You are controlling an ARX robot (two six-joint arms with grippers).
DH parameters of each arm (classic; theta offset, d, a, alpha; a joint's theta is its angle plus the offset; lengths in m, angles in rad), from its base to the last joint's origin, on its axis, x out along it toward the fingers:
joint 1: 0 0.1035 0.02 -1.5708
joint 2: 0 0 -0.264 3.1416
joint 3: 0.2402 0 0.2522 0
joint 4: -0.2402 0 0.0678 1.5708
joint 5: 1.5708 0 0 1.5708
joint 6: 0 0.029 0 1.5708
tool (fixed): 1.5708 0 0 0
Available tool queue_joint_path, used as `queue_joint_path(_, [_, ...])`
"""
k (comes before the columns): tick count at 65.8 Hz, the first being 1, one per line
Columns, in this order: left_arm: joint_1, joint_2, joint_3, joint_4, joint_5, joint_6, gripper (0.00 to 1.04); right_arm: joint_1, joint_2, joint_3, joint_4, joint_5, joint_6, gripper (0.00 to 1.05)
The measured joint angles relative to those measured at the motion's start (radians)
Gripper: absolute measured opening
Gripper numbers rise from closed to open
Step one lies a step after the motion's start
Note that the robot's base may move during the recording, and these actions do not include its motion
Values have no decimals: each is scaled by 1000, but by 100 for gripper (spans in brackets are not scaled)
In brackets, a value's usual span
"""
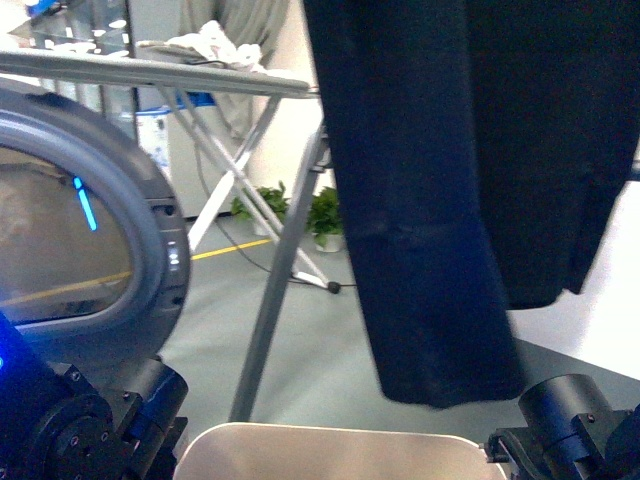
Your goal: Move hamper under clothes hanger
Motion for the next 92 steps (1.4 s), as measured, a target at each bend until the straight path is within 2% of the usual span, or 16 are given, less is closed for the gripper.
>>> queue_joint_path(58, [0,-1,0,0,2,0,4,-1,-2,-2,0,0,0,3])
queue_joint_path(72, [-28,-1,0,0,21,0,4,-26,-2,-5,0,19,-2,3])
queue_joint_path(92, [11,-1,0,0,-10,0,4,13,-2,-5,0,-8,1,3])
